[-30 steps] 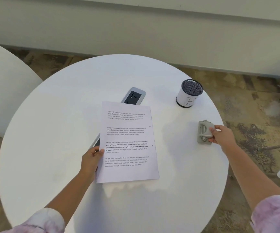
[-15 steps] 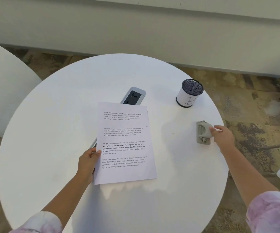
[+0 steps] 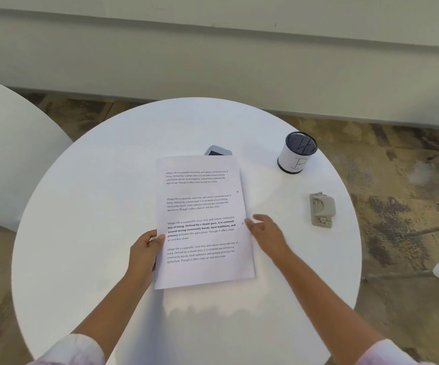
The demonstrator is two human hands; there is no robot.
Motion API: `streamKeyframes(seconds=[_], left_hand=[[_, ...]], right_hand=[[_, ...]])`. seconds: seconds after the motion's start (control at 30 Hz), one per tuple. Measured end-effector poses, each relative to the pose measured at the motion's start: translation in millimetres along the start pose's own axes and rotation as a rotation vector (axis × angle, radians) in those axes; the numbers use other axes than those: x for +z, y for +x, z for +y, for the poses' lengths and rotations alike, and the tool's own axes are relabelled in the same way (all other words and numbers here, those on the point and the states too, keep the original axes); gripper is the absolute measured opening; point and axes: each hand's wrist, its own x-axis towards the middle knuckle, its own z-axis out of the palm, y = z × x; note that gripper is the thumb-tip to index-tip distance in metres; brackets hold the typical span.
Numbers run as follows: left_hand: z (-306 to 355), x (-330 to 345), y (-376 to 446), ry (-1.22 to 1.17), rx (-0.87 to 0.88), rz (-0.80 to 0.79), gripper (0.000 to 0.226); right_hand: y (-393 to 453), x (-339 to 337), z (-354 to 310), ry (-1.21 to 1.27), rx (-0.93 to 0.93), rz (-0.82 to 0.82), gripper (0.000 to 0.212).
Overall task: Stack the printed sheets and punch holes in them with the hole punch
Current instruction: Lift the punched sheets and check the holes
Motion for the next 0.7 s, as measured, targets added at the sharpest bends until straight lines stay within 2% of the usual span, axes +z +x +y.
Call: streamKeyframes(seconds=[0.07,0.17,0.4,0.7], left_hand=[[4,-5,0,0.016,0.035,0.000,0.012],[13,-13,-3,-0.007,0.053,-0.036,0.013],[29,-30,-7,0.015,0.199,-0.127,0.023],[57,-40,-6,0.011,0.379,-0.142,0.026]], right_hand=[[-9,13,-6,0.040,0.003,-0.071,0.038],[-22,19,-15,0.122,-0.017,-0.078,0.019],[-42,22,-30,0.178,-0.118,0.058,0.013],[-53,33,-57,0.271,-0.232,0.224,0.007]])
